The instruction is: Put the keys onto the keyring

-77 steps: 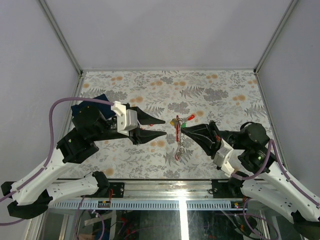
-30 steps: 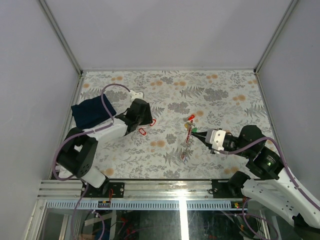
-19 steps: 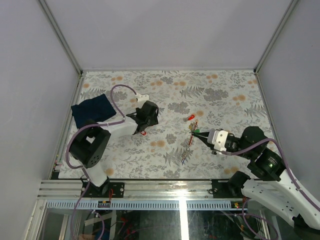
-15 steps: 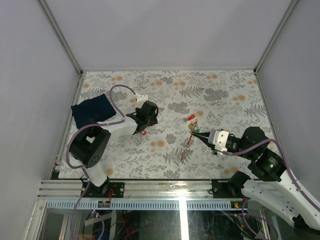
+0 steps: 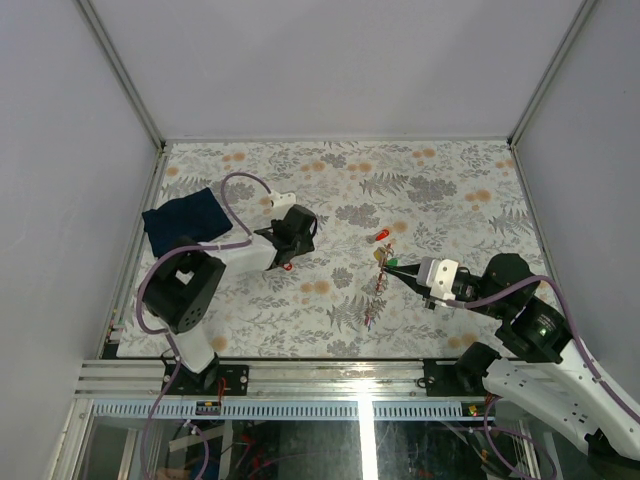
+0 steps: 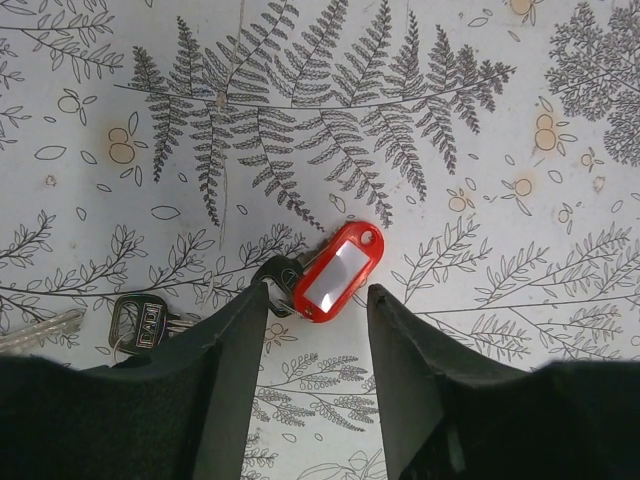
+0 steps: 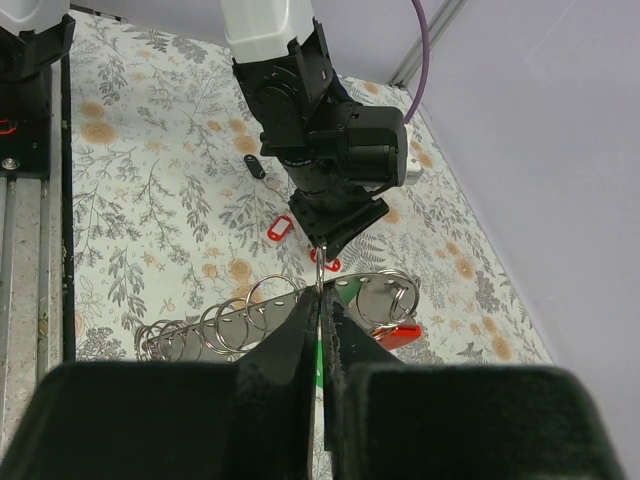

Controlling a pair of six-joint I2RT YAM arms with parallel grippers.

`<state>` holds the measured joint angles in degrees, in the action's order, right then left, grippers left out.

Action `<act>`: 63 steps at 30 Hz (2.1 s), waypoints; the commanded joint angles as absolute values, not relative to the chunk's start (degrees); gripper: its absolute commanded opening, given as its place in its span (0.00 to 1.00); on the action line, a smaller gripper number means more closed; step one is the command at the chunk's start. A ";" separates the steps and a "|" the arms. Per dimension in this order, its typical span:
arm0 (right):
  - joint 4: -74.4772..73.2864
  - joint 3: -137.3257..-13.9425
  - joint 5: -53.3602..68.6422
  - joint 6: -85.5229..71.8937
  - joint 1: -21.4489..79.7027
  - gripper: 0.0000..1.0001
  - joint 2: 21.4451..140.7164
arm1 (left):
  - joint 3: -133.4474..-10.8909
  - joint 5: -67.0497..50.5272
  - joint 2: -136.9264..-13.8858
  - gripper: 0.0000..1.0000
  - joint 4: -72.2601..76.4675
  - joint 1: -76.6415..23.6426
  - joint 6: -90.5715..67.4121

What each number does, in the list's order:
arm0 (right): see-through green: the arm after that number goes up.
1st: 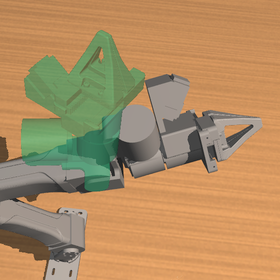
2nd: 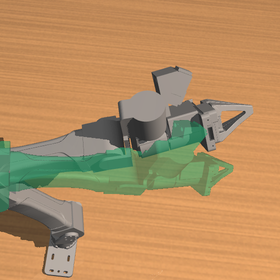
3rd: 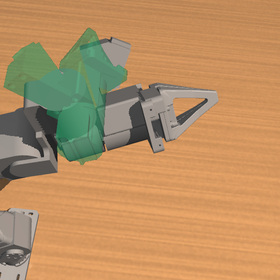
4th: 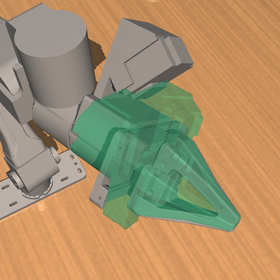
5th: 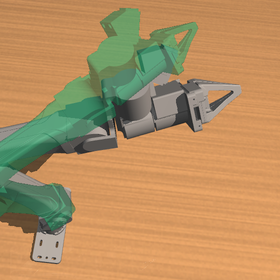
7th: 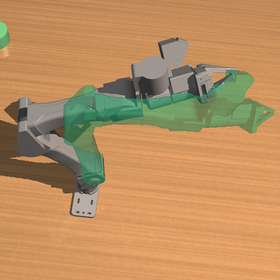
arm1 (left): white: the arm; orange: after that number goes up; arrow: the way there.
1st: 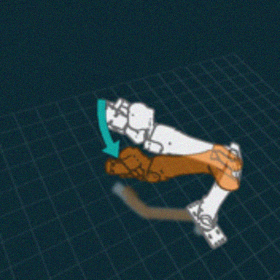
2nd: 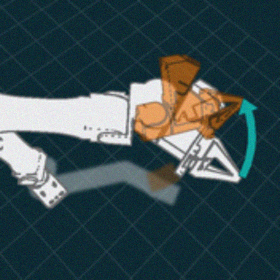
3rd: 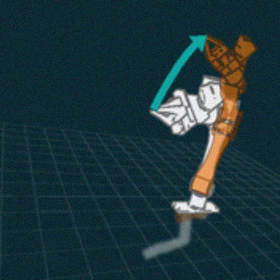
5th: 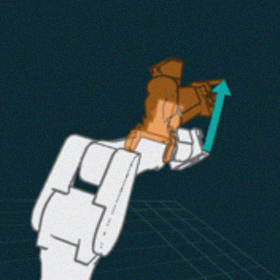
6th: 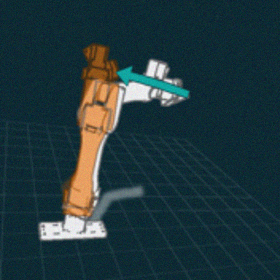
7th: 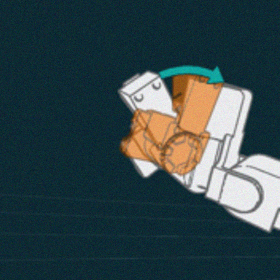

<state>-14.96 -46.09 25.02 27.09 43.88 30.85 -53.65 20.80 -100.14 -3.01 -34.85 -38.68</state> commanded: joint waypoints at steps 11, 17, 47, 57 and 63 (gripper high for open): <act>-11.35 -46.71 26.11 25.64 44.15 0.00 30.03 | -52.95 20.96 -103.79 0.34 0.00 -35.22 -39.25; -11.55 -46.80 26.22 25.32 44.14 0.00 30.01 | -53.05 20.88 -104.00 0.26 0.00 -35.23 -38.94; -11.89 -46.59 26.65 25.11 44.18 0.00 29.82 | -56.45 24.78 -99.88 0.50 -4.84 -34.20 -49.40; -11.54 -45.85 26.40 24.48 44.12 0.00 29.10 | -56.07 24.69 -99.45 0.50 -9.95 -34.30 -69.28; -11.47 -45.90 26.54 24.34 44.20 0.00 29.15 | -54.61 24.45 -99.66 0.49 -9.02 -34.21 -74.64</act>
